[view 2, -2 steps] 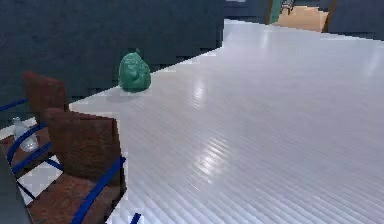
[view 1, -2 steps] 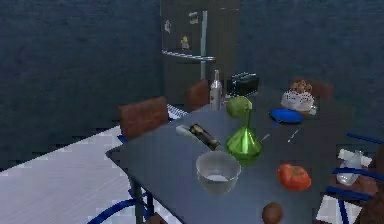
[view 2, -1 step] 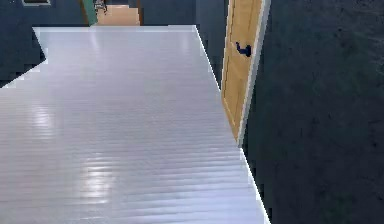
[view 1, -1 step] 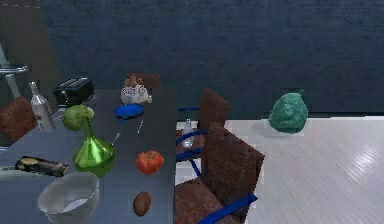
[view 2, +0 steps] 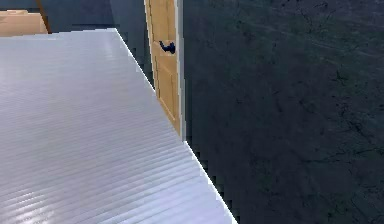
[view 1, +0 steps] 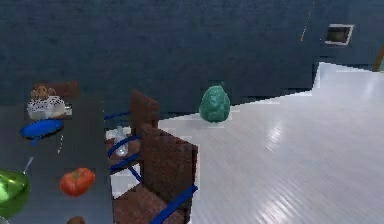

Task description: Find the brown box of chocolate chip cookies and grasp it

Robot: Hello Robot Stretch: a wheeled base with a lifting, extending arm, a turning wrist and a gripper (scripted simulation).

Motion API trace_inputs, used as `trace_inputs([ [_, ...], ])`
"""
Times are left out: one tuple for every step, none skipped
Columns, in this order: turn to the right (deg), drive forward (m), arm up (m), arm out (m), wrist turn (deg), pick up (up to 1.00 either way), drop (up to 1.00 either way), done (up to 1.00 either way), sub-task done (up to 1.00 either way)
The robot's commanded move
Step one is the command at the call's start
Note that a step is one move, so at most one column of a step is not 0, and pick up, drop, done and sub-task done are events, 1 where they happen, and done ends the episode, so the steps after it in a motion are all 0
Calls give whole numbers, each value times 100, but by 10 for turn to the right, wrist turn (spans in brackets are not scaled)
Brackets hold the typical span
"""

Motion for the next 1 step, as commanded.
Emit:
trace_inputs([
  [0,40,0,0,0,0,0,0,0],
])
